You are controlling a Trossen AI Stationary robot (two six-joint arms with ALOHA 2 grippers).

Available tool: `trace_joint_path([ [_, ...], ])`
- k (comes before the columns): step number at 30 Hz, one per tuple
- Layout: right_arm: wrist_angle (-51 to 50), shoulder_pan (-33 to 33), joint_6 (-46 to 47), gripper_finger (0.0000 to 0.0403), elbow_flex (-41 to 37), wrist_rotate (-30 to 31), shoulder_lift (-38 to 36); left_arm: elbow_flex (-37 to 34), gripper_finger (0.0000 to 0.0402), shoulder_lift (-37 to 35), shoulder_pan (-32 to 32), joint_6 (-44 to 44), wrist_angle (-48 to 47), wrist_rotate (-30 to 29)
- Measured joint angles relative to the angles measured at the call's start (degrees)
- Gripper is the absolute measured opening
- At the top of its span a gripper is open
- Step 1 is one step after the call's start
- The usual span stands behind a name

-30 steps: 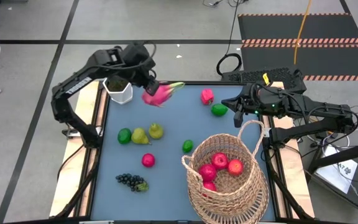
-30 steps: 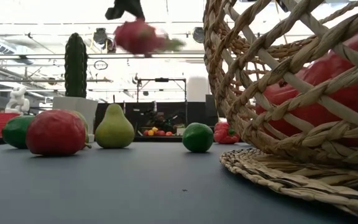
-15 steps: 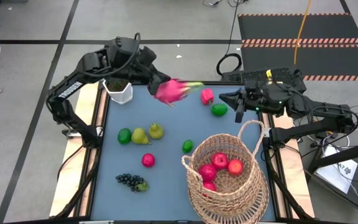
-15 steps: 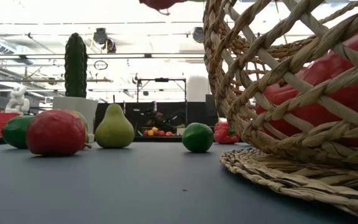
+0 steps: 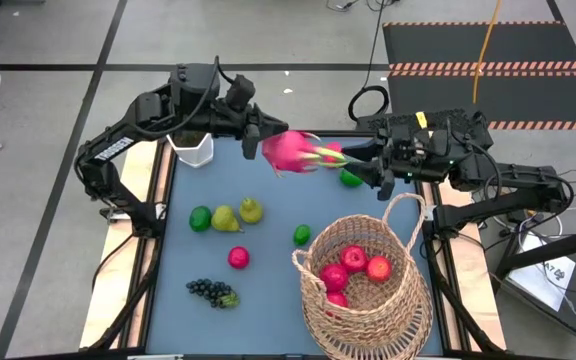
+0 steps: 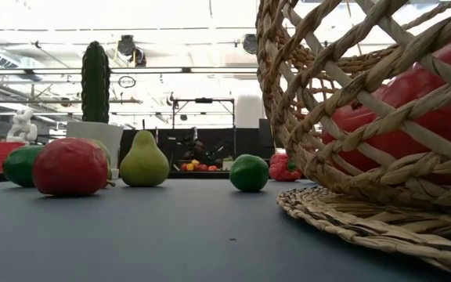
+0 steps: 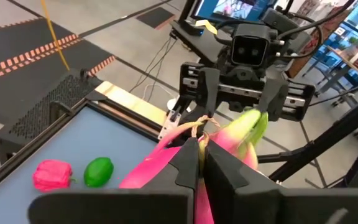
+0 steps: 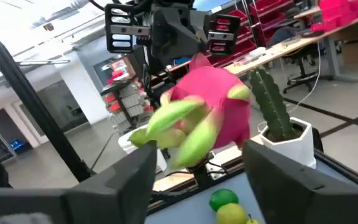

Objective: Build produce basket
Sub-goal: Put the pink dragon fruit into the brown basket

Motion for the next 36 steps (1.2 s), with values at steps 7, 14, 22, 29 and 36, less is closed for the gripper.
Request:
trace_joint_path([
  [7, 1.26, 1.46, -3.7, 0.029, 0.0, -0.14, 1.44, 0.0, 0.0008, 0.0, -0.04, -0.01, 0.07, 0.28],
  [14, -1.41, 3.15, -6.34, 0.0288, 0.0, -1.4, 4.36, 0.0, 0.0007, 0.0, 0.17, 1.87, 0.11, 0.37],
  [22, -0.84, 3.72, -7.3, 0.0271, 0.0, -1.05, 6.54, 0.0, 0.0018, 0.0, 1.2, 2.94, 0.09, 0.35],
  [29, 0.13, 3.72, -7.76, 0.027, 0.0, 7.45, 6.12, -0.02, 0.0008, 0.0, 2.59, 3.58, 0.09, 2.0],
  [36, 3.53, 3.28, -7.41, 0.027, 0.0, 9.36, 6.46, -0.02, 0.0008, 0.0, 2.73, 3.23, 0.09, 2.34],
])
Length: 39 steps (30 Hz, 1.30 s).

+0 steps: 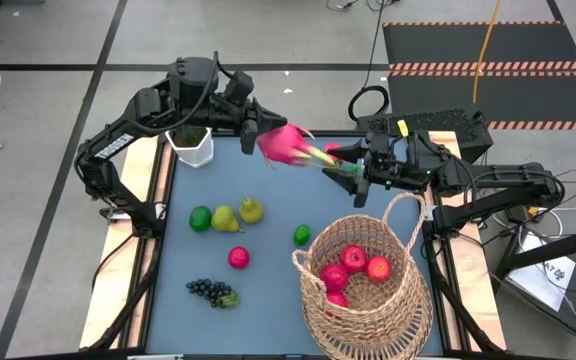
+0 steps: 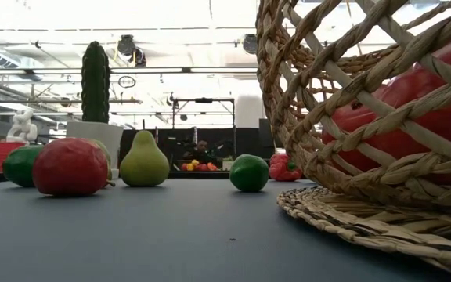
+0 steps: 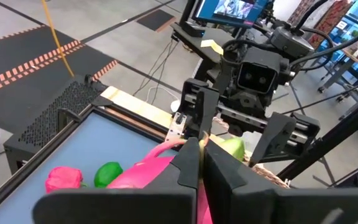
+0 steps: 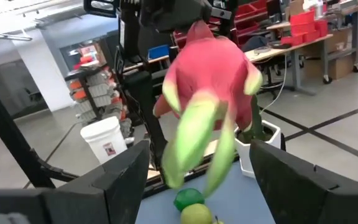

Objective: Build produce basket
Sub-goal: Put the pink dragon fruit into the brown basket

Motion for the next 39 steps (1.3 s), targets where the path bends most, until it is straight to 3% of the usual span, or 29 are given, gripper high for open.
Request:
trace_joint_path([
  [9, 1.62, -0.02, -1.64, 0.0246, 0.02, -0.27, 0.08, 0.0, 0.0017, 0.0, 0.0, -0.11, 0.0, -0.02],
  [30, 1.67, -0.09, -1.84, 0.0017, 0.02, -1.82, 0.04, -0.02, 0.0014, -0.04, -0.11, -0.92, 0.02, 0.63],
  [35, 1.67, -0.09, -1.82, 0.0015, 0.02, -1.84, 0.04, -0.02, 0.0035, -0.04, -0.11, -2.6, 0.02, 1.03],
  [39, 1.57, 0.07, -1.06, 0.0016, 0.0, -2.52, -0.47, -0.02, 0.0069, -0.04, -0.28, -4.32, 0.02, 5.02],
])
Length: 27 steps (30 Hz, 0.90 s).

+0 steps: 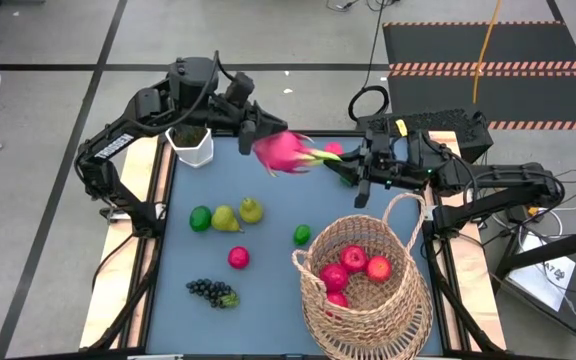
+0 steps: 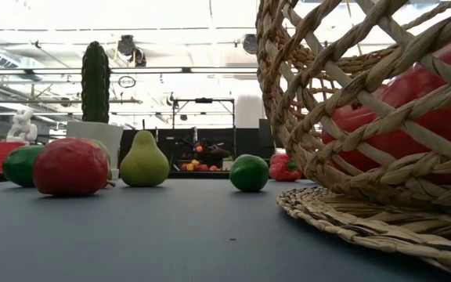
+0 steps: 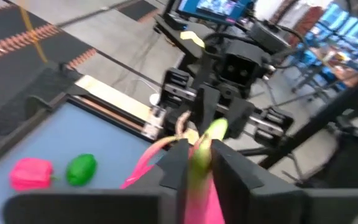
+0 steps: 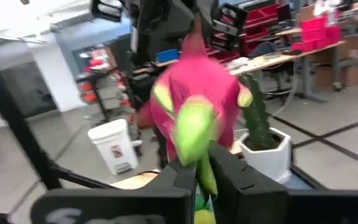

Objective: Build produce basket
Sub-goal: Put the pink dragon fruit into the brown basket

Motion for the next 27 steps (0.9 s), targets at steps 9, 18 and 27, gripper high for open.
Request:
trace_joint_path([
  [9, -0.45, 0.0, 5.15, 0.0007, 0.0, -6.38, -3.07, 0.0, 0.0243, -0.04, -2.14, -2.2, -0.07, 1.14],
  [18, -5.42, 0.03, 15.84, 0.0008, 0.0, -17.34, -7.07, 0.0, 0.0322, -0.04, -1.41, -1.92, -0.21, 0.97],
  [27, -18.2, 0.58, 27.4, 0.0008, 0.0, -27.85, -12.15, 0.0, 0.0296, -0.04, 0.0, -1.36, -1.96, 0.93],
])
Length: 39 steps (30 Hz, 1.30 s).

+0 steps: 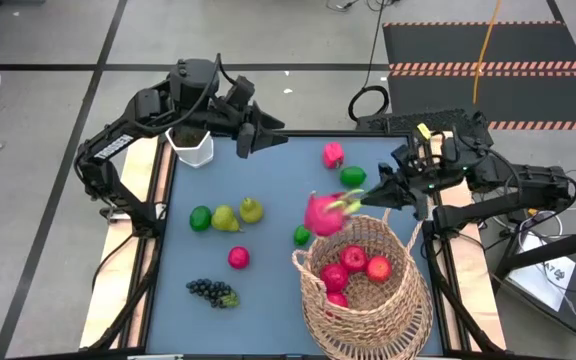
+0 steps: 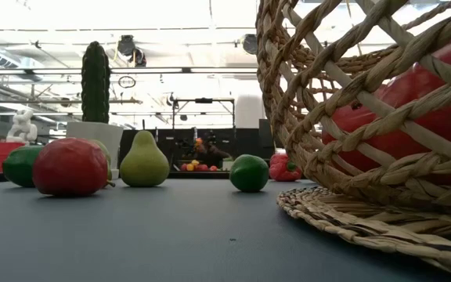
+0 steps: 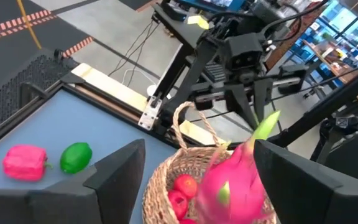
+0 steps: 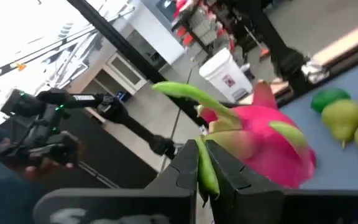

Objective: Build produce basket
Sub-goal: Put the pink dragon fruit into the brown basket

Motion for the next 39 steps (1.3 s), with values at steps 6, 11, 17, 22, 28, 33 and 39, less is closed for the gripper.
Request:
trace_joint_path([
  [6, -9.75, 1.76, 1.06, 0.0008, 3.52, -0.01, -2.33, 0.0, 0.0279, 0.0, -0.03, -0.03, -2.78, -0.41],
  [11, -25.1, 3.34, 0.6, 0.0007, 13.39, -0.04, 0.57, 0.0, 0.0274, 0.0, -0.14, -0.4, -3.06, -2.22],
  [17, -36.22, 6.19, 0.43, 0.0007, 24.41, -2.85, 7.49, 0.0, 0.0273, 0.0, -0.14, -0.4, -2.96, -5.31],
  [22, -41.86, 8.33, 1.5, 0.0007, 32.65, -7.18, 13.36, 0.0, 0.0273, 0.0, -0.14, -0.38, -2.94, -6.1],
  [28, -46.45, 8.77, 3.7, 0.0007, 40.98, -8.98, 19.5, 0.0, 0.0273, 0.0, -0.14, -0.38, -2.96, -6.12],
  [33, -53.64, 8.79, 3.78, 0.0007, 43.41, -8.98, 23.91, 0.0, 0.0273, 0.0, -0.16, -0.38, -2.97, -6.12],
  [39, -64.1, 8.79, 2.6, 0.0008, 43.41, -9.01, 26.12, 0.0, 0.0273, 0.0, -0.72, -0.18, -3.0, -6.16],
])
